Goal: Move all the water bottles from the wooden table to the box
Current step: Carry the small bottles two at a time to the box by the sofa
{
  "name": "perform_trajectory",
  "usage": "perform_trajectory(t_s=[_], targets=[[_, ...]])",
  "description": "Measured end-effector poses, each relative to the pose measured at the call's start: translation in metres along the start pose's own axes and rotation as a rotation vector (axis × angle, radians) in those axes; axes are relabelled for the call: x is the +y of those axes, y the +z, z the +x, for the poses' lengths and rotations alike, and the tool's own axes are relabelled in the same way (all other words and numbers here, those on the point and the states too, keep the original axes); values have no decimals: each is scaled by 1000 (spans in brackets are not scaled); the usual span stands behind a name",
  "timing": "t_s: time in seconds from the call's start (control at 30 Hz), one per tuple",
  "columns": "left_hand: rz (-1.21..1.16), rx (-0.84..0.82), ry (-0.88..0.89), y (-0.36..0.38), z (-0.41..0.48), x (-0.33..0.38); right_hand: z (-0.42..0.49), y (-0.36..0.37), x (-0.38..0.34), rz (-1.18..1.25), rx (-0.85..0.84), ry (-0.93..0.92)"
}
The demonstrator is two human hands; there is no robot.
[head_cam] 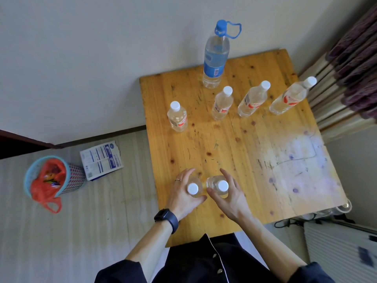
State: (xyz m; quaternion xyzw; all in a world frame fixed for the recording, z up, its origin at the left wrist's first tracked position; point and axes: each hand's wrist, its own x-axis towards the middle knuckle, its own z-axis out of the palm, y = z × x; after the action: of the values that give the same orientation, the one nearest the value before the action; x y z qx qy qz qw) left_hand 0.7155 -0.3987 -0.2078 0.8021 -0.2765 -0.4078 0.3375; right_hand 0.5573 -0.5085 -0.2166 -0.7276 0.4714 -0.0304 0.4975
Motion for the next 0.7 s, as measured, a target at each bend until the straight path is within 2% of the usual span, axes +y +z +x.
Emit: perform_trajectory(t_s=[0.3, 0.6, 0.7], targets=[[79, -28, -87, 7, 13, -6, 9, 12, -6, 24, 76, 76], [112, -78, -31, -2, 18, 3, 12, 8, -8, -12, 95, 126], [135, -83, 19, -15, 22, 17, 5, -4, -10, 5, 164, 146]])
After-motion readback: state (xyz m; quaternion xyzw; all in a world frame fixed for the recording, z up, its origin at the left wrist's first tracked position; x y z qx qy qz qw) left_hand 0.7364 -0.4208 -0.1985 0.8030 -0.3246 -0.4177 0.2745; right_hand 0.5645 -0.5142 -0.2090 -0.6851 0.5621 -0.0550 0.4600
